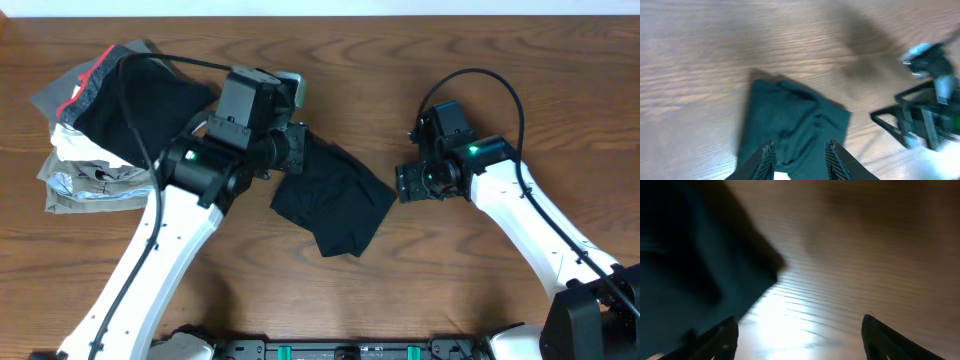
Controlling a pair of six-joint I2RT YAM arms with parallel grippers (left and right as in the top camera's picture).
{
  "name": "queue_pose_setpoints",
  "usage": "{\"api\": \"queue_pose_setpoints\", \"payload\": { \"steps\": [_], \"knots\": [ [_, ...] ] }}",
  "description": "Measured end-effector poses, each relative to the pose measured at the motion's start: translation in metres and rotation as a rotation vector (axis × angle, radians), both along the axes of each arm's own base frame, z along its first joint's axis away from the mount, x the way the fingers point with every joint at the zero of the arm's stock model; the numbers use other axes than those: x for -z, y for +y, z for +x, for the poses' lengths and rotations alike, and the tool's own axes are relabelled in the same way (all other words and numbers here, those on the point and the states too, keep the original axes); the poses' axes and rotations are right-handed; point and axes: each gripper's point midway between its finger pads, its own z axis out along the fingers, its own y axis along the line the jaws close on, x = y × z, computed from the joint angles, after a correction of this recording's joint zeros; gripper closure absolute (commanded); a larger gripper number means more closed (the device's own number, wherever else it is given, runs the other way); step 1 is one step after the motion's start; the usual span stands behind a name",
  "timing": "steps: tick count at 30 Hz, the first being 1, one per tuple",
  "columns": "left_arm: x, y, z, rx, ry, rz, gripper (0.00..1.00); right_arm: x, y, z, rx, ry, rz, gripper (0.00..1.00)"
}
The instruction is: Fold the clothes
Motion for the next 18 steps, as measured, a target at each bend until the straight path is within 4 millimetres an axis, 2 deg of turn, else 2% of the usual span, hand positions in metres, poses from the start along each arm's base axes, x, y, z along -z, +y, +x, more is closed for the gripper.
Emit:
{"api": "queue_pose_setpoints", "payload": {
  "steps": [3,8,13,18],
  "knots": [
    [0.022,0.005,0.011,-0.024,0.048,0.042,0.64,-0.005,0.019,-0.002,-0.059,0.004,0.103,0.22],
    [0.074,0.012,0.028,-0.056,0.168,0.108,0.64,-0.008,0.045,-0.009,-0.151,0.027,0.219,0.22],
    [0.114,0.018,0.044,-0.083,0.236,0.138,0.64,0.011,0.07,-0.013,-0.231,0.08,0.283,0.23],
    [0.148,0.019,0.044,-0.083,0.318,0.164,0.64,0.031,0.093,-0.018,-0.301,0.119,0.326,0.27]
  ]
}}
